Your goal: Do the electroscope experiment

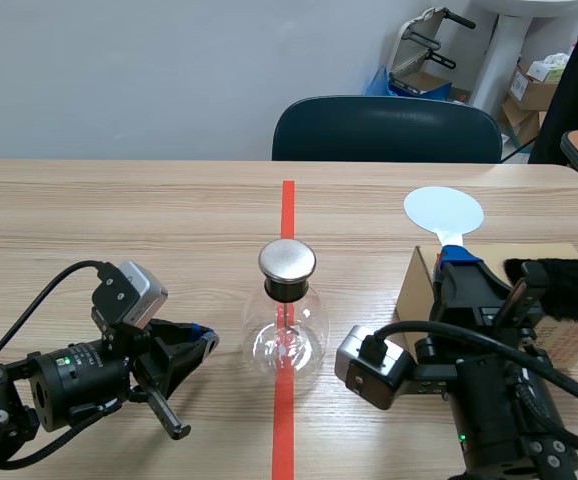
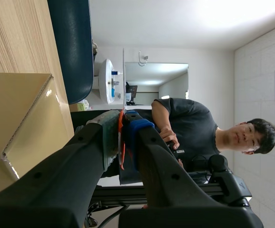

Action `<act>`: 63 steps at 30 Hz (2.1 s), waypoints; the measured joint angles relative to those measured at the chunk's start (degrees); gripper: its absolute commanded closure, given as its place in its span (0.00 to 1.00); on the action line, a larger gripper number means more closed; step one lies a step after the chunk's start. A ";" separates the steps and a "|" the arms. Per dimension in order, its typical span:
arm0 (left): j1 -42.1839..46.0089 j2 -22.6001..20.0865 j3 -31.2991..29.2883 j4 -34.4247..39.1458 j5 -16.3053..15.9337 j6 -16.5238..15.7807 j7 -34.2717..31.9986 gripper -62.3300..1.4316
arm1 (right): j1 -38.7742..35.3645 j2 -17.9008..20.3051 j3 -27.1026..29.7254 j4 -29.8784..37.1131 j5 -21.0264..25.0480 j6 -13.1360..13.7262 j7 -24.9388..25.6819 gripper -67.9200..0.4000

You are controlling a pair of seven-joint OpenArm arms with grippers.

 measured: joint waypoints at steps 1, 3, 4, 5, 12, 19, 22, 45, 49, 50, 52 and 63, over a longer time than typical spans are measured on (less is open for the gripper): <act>0.00 0.00 0.00 0.00 0.00 0.00 0.00 0.91 | 0.00 0.00 0.00 0.00 0.00 0.00 0.00 0.98; 0.00 0.00 0.00 0.00 0.00 0.00 0.00 0.91 | 0.00 0.00 0.00 0.00 0.00 0.00 0.00 0.98; 0.00 0.00 0.00 0.00 0.00 0.00 0.00 0.91 | 0.00 0.00 0.00 0.00 0.00 0.00 0.00 0.98; 0.00 0.00 0.00 0.00 0.00 0.00 0.00 0.91 | 0.00 0.00 0.00 0.00 0.00 0.00 0.00 0.98; 0.00 -0.44 0.00 0.00 0.00 -0.70 -0.02 0.88 | 0.00 0.00 0.00 0.00 0.00 0.00 1.22 0.98; 0.00 -3.82 0.00 0.02 -0.07 -10.58 -5.75 0.51 | -0.22 -0.02 1.05 0.39 1.73 -0.22 4.55 0.98; 0.00 -6.25 0.00 0.02 -0.02 -15.04 -8.90 0.41 | -2.62 0.00 4.76 3.93 2.71 -0.52 7.52 0.98; 10.51 -26.21 0.00 13.60 -6.32 -24.13 -22.40 0.32 | -25.42 -0.72 37.35 15.96 28.55 -1.55 44.06 0.97; 13.53 -29.18 0.00 16.48 -6.27 -24.13 -23.52 0.32 | -24.65 -3.37 40.30 13.57 29.59 -1.70 49.57 0.97; 14.36 -30.03 0.00 17.11 -6.29 -24.13 -24.94 0.32 | -24.09 -3.96 40.50 12.39 29.62 -1.70 49.77 0.97; 16.02 -32.06 0.00 17.90 -6.32 -24.13 -28.46 0.32 | -22.80 -4.44 40.52 9.99 29.83 -1.62 50.66 0.97; 22.27 -36.65 -0.04 18.45 -4.11 -23.43 -37.11 0.32 | -12.11 -5.55 40.52 -1.46 28.35 -1.53 52.33 0.97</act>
